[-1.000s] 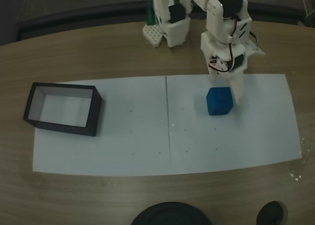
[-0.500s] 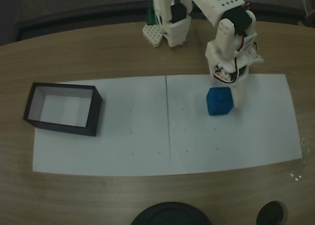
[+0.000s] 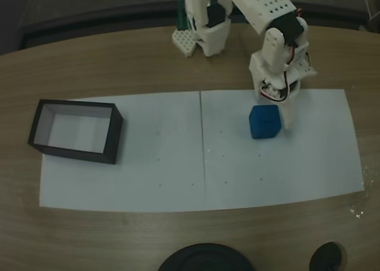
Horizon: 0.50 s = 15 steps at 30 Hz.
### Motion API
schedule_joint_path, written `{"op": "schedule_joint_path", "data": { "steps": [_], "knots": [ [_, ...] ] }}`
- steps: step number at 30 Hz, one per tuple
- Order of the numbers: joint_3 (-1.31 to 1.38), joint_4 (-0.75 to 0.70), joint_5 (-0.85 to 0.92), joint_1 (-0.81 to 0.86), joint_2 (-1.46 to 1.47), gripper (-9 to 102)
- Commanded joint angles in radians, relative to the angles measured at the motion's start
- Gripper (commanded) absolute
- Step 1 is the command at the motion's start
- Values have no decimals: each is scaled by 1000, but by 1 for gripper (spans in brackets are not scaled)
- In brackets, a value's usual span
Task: Grab a blue square and put it in the box.
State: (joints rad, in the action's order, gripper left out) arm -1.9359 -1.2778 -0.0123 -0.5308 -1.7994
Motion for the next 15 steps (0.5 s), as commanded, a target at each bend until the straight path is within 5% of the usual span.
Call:
{"op": "schedule_joint_path", "data": {
  "steps": [1, 15],
  "knots": [
    [9, 14, -5, -9, -8, 37],
    [14, 61, -3, 20, 110, 37]
  ]
}}
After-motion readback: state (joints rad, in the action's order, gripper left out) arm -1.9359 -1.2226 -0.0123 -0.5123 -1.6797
